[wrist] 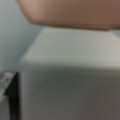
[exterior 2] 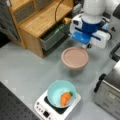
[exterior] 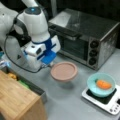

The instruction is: Pick up the pan. Place the pan on the table. Pick up the bowl. Place the bowl on the stove.

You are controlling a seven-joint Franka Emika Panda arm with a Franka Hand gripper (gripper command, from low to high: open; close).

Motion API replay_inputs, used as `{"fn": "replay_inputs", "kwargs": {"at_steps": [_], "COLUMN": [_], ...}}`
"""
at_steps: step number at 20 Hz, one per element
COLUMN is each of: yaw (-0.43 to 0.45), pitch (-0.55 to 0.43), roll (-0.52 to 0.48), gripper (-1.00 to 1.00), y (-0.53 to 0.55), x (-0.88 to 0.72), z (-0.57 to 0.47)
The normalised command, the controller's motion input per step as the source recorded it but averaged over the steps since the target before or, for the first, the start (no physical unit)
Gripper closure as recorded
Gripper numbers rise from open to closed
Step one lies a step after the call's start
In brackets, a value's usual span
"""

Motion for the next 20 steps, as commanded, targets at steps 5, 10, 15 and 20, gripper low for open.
{"fn": "replay_inputs", "kwargs": {"at_steps": [5, 10, 15, 20], "yaw": [-0.025, -0.02, -0.004, -0.007], "pitch": [0.115, 0.135, 0.123, 0.138], "roll": [0.18, 0.184, 0.194, 0.218], "gripper": [1.0, 1.0, 1.0, 1.0], "y": [-0.04, -0.02, -0.01, -0.04], "x": [0.2, 0.24, 0.25, 0.26], "z": [0.46, 0.43, 0.29, 0.32]}}
